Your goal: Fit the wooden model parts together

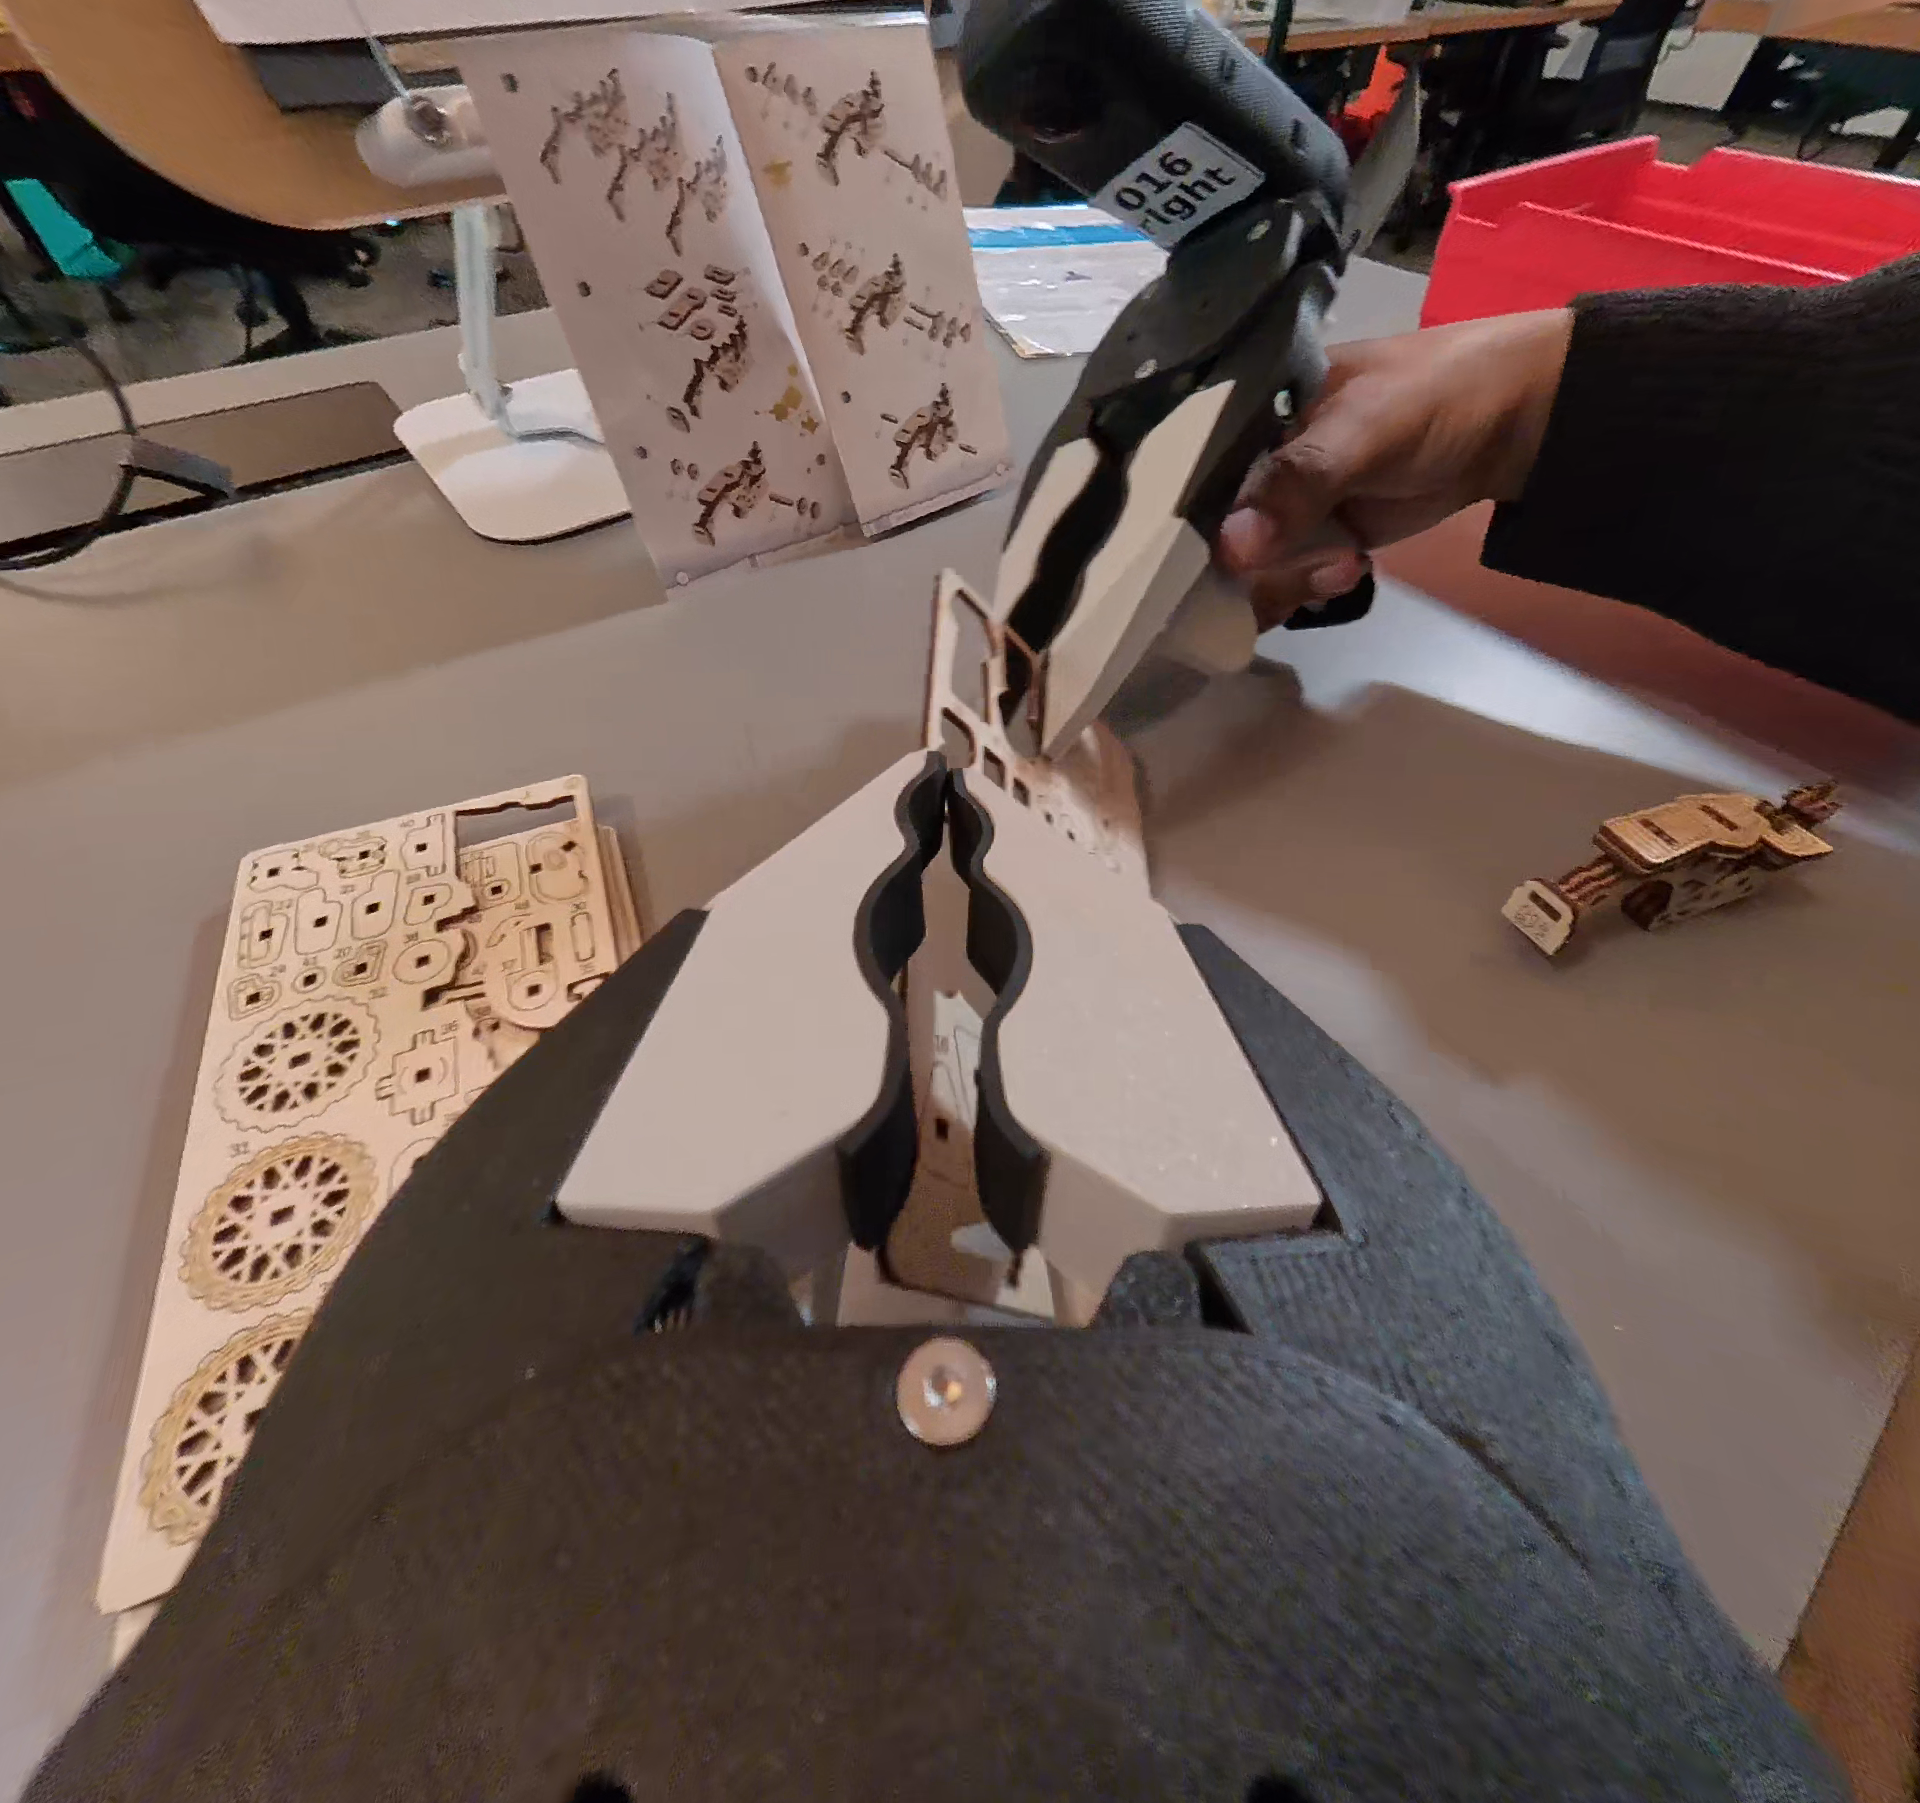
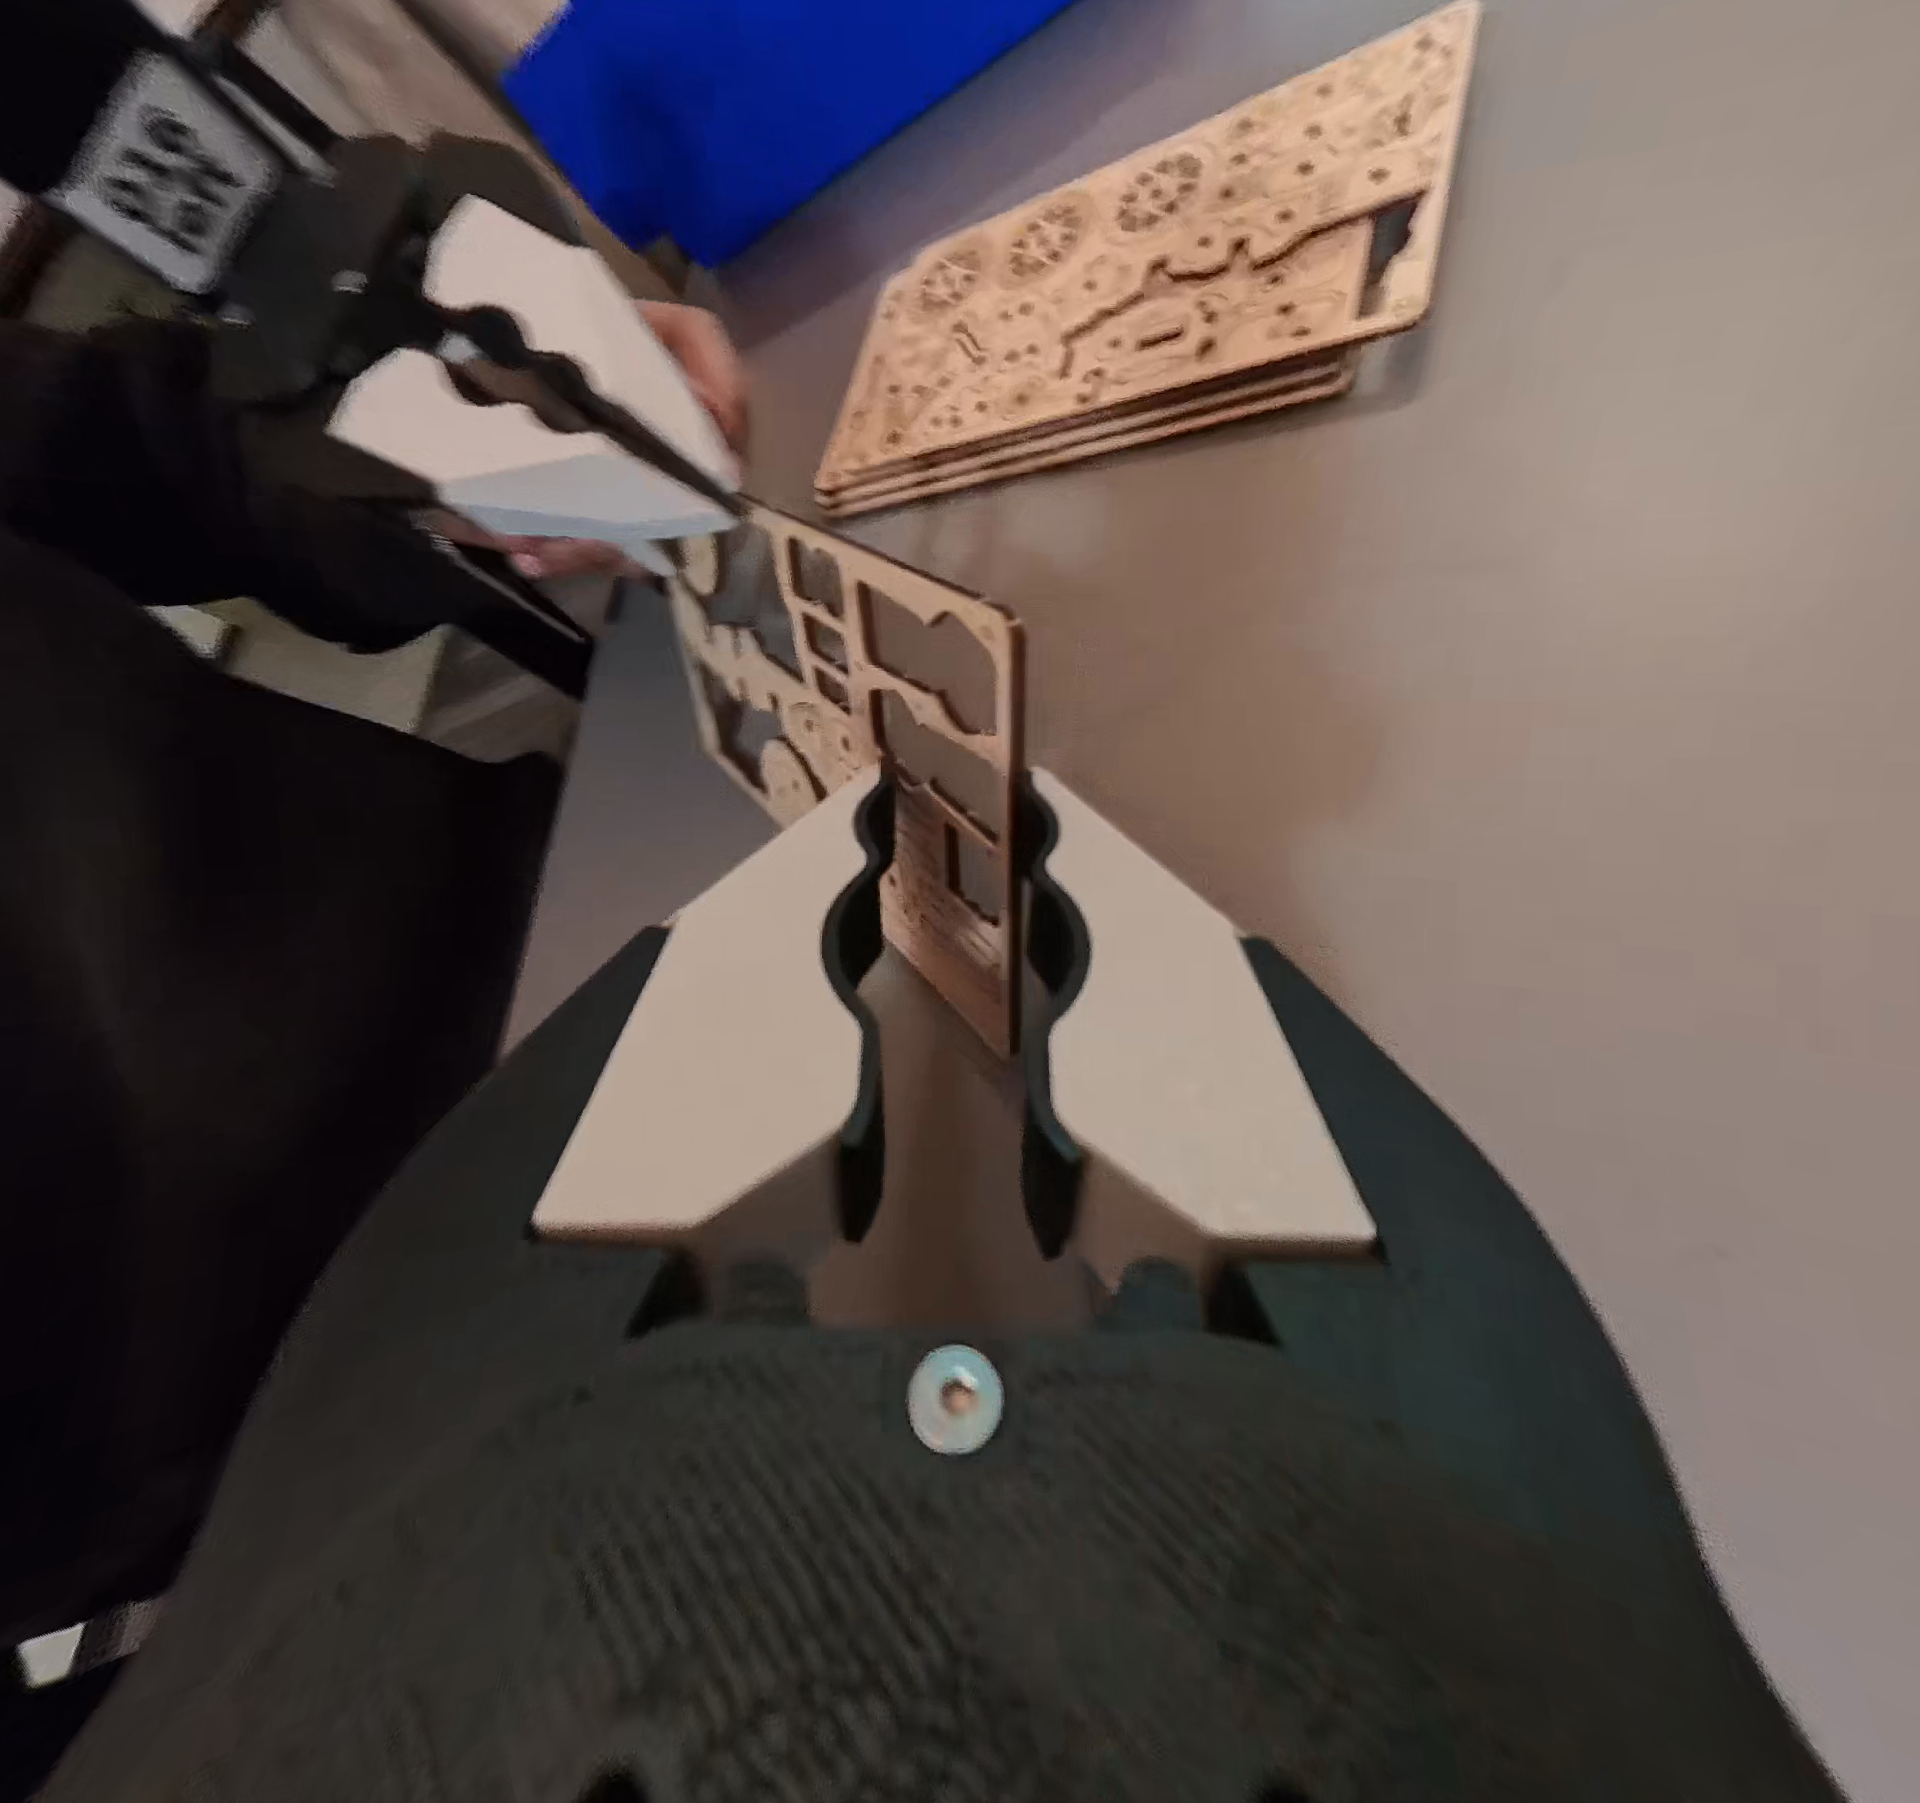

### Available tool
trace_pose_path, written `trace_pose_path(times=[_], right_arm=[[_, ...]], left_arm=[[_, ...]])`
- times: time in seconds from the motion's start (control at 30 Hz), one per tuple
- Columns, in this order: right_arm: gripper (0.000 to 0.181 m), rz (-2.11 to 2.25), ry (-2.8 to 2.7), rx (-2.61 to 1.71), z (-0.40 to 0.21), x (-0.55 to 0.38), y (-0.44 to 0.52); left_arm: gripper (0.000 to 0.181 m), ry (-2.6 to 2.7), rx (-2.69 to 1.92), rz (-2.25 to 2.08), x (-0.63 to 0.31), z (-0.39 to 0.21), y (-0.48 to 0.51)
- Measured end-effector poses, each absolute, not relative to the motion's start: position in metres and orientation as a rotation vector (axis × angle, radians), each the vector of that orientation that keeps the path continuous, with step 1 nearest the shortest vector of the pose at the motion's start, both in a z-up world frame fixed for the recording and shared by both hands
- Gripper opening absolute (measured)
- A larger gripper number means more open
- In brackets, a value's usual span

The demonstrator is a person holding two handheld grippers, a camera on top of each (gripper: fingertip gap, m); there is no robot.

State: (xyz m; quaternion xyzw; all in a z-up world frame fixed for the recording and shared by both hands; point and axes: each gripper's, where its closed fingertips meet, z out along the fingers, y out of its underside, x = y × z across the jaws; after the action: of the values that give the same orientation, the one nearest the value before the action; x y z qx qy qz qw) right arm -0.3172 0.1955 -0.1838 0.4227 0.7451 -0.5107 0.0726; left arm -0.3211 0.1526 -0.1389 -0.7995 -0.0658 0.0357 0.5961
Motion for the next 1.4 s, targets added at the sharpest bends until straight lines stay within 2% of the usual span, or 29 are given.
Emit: trace_pose_path(times=[0.03,0.1,0.2,0.37,0.47,0.53,0.57,0.73,0.87,0.93,1.07,1.17,1.2,1.27,1.4], right_arm=[[0.017,-1.571,2.206,1.244,-0.177,-0.315,0.193],[0.009,-1.655,2.153,1.197,-0.160,-0.309,0.191],[0.002,-1.722,2.134,1.151,-0.137,-0.296,0.189],[0.001,-1.587,2.290,1.059,-0.117,-0.270,0.173],[0.002,-1.448,2.392,0.972,-0.108,-0.259,0.151],[0.006,-1.323,2.491,0.979,-0.110,-0.260,0.143],[0.007,-1.297,2.510,0.986,-0.109,-0.261,0.140],[0.006,-1.371,2.499,0.969,-0.095,-0.260,0.128],[0.003,-1.405,2.479,0.917,-0.090,-0.252,0.125],[0.003,-1.412,2.465,0.880,-0.089,-0.247,0.123],[0.003,-1.377,2.411,0.816,-0.096,-0.241,0.116],[0.004,-1.389,2.409,0.823,-0.102,-0.249,0.115],[0.005,-1.391,2.423,0.843,-0.106,-0.253,0.117],[0.013,-1.422,2.461,0.978,-0.113,-0.270,0.127],[0.042,-1.637,2.434,1.318,-0.109,-0.295,0.152]], left_arm=[[0.000,-0.160,-1.843,0.085,-0.325,-0.138,0.151],[0.003,-0.161,-1.803,0.073,-0.331,-0.132,0.147],[0.019,-0.178,-1.789,0.050,-0.338,-0.121,0.141],[0.042,-0.092,-1.843,0.023,-0.310,-0.088,0.138],[0.051,0.020,-2.007,0.027,-0.290,-0.110,0.140],[0.029,0.070,-2.039,0.007,-0.281,-0.120,0.137],[0.024,0.068,-2.025,-0.020,-0.279,-0.118,0.135],[0.018,0.036,-1.974,-0.208,-0.276,-0.113,0.127],[0.034,-0.016,-1.857,-0.448,-0.274,-0.108,0.127],[0.035,-0.011,-1.794,-0.587,-0.269,-0.103,0.125],[0.024,0.040,-1.731,-0.819,-0.252,-0.102,0.121],[0.007,0.062,-1.764,-0.824,-0.246,-0.113,0.124],[0.007,0.037,-1.771,-0.801,-0.249,-0.115,0.127],[0.001,-0.031,-1.749,-0.768,-0.260,-0.113,0.131],[0.000,-0.122,-1.677,-0.720,-0.280,-0.108,0.132]])
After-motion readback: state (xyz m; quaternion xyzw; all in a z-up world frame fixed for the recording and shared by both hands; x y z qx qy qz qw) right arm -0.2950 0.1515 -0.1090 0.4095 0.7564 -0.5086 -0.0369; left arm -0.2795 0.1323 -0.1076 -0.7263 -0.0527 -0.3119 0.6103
